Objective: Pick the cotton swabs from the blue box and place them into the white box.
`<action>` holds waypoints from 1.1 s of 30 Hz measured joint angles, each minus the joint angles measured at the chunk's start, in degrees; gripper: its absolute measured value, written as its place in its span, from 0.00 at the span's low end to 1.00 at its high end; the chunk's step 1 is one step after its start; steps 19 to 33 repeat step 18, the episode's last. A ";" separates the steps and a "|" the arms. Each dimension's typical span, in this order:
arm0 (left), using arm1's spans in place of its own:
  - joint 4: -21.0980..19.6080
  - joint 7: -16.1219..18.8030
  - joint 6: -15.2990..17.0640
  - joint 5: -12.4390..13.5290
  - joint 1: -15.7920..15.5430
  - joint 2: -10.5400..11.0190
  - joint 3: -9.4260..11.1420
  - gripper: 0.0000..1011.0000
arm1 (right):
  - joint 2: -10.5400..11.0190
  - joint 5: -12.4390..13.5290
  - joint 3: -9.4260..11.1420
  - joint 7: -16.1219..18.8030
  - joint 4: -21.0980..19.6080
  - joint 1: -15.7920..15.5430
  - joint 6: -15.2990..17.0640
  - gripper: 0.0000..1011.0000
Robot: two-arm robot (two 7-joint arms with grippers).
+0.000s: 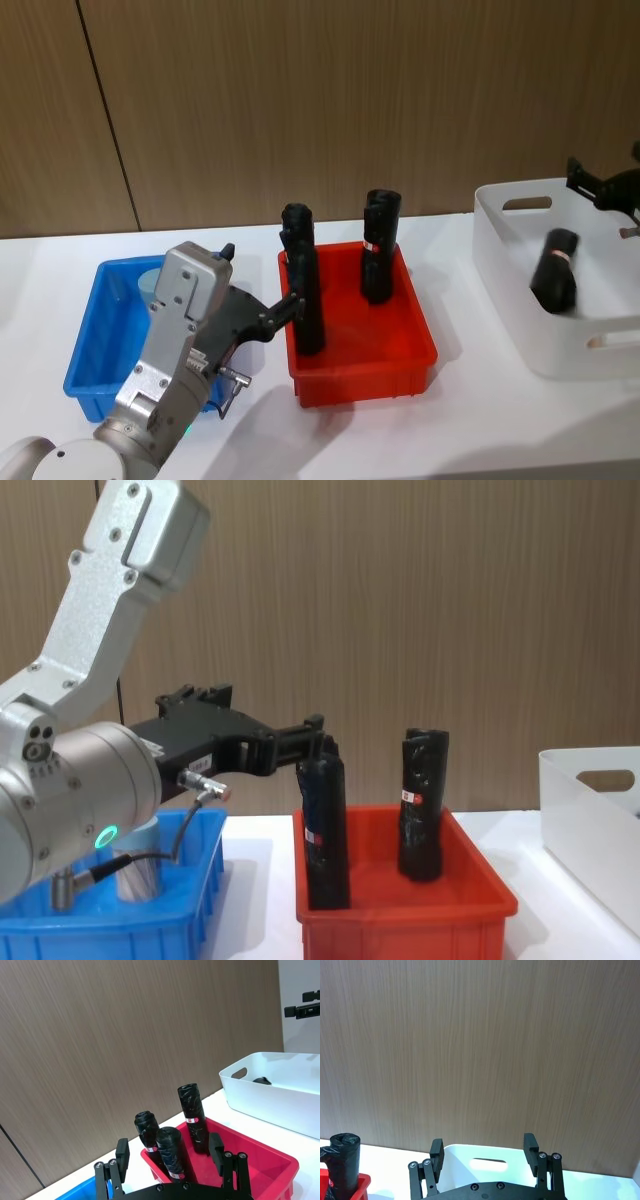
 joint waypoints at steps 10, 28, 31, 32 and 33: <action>0.00 0.00 0.00 0.00 0.00 0.00 0.00 0.99 | 0.04 0.14 0.06 0.03 -0.27 -0.14 0.05 0.99; 0.00 0.00 0.00 0.00 0.00 0.00 0.00 0.99 | 0.04 0.19 0.09 0.03 -0.38 -0.19 0.05 0.99; 0.00 0.00 0.00 0.00 0.00 0.00 0.00 0.99 | 0.04 0.19 0.09 0.03 -0.38 -0.19 0.05 0.99; 0.00 0.00 0.00 0.00 0.00 0.00 0.00 0.99 | 0.04 0.19 0.09 0.03 -0.38 -0.19 0.05 0.99; 0.00 0.00 0.00 0.00 0.00 0.00 0.00 0.99 | 0.04 0.19 0.09 0.03 -0.38 -0.19 0.05 0.99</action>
